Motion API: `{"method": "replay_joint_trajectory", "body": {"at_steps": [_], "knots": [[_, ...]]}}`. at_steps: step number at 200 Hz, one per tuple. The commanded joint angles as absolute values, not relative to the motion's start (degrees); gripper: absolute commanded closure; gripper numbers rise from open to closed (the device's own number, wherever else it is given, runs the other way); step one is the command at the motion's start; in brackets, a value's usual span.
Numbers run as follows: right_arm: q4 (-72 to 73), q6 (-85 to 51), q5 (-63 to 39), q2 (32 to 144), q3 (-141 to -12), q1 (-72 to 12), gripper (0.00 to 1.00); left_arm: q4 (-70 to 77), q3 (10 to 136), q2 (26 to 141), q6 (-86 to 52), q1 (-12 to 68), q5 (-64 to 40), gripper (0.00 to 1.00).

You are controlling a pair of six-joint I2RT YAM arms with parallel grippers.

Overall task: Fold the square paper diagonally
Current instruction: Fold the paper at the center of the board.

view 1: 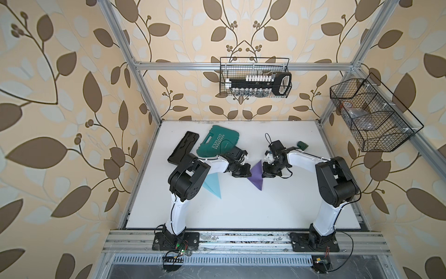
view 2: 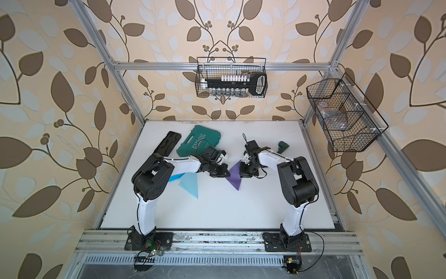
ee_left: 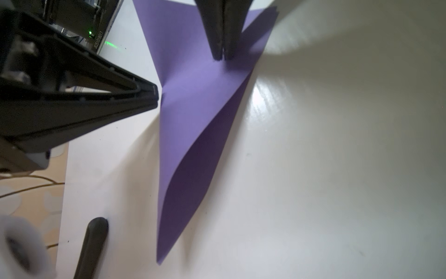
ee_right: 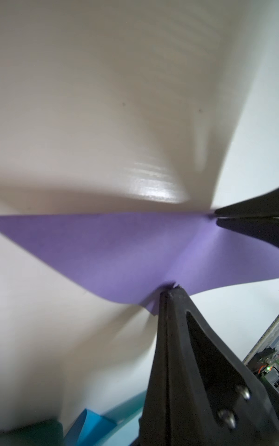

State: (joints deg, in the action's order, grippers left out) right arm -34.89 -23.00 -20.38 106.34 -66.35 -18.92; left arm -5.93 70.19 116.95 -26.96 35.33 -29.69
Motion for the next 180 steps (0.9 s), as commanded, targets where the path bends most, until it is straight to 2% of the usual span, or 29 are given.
{"method": "replay_joint_trajectory", "body": {"at_steps": [1, 82, 180], "knots": [[-35.25, -23.46, -22.88, 105.17, -66.77, -19.98, 1.0, -15.03, 67.12, 118.73, -25.41, 35.86, -24.62, 1.0], [-29.79, -30.57, -23.6, 104.47, -60.99, -24.43, 1.0, -14.65, 67.5, 119.53, -25.49, 35.87, -24.08, 1.0], [-32.95, -26.99, -18.98, 99.75, -52.5, -20.42, 1.0, -15.46, 67.59, 119.71, -25.09, 35.71, -22.58, 1.0]]}}
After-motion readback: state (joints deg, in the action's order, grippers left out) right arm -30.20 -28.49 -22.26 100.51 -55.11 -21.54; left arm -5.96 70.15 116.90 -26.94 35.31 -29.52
